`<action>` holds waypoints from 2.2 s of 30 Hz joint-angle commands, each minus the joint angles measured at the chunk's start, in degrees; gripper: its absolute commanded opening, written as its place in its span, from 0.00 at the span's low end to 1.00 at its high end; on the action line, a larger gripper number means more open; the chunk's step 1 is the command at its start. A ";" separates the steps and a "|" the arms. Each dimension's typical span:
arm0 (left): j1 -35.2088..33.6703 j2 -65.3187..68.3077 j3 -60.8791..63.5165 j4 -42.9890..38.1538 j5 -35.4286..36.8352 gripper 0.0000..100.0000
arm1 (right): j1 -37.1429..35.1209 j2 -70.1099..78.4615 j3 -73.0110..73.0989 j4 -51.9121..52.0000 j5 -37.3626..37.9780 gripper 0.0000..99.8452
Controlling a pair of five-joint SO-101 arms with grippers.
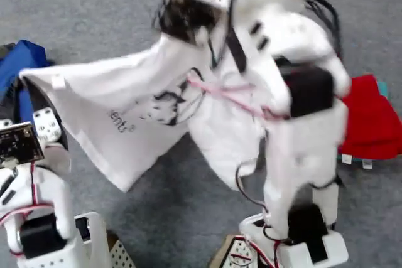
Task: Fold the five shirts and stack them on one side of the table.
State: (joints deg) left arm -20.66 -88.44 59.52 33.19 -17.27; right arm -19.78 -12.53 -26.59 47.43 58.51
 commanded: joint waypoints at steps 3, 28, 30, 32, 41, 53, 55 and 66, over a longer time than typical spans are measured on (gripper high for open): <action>0.00 13.32 -5.36 -9.32 3.16 0.02 | 1.98 2.59 11.65 -22.51 -0.44 0.00; 7.56 57.10 -31.47 8.53 4.57 0.02 | 5.76 18.24 15.08 -37.10 -0.44 0.00; 9.67 56.92 -29.36 12.22 2.73 0.02 | 5.67 15.34 15.16 -29.63 -0.44 0.00; 10.46 56.92 -26.90 12.31 1.41 0.02 | 5.85 12.35 15.16 -21.27 -0.35 0.00; 10.55 56.92 -16.18 12.31 -2.29 0.02 | 7.78 2.33 18.77 4.04 -0.35 0.00; 9.32 56.84 -7.74 14.86 -4.75 0.02 | 8.13 -21.76 50.68 8.26 -0.26 0.00; 9.58 56.84 -5.89 15.82 -4.84 0.02 | 8.57 -25.45 55.25 8.35 -0.26 0.00; 9.67 56.84 1.32 16.18 -4.57 0.02 | 13.05 -33.01 69.49 11.43 -0.53 0.00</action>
State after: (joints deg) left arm -10.73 -31.12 59.69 49.01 -21.76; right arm -8.35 -43.21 41.45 56.84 58.51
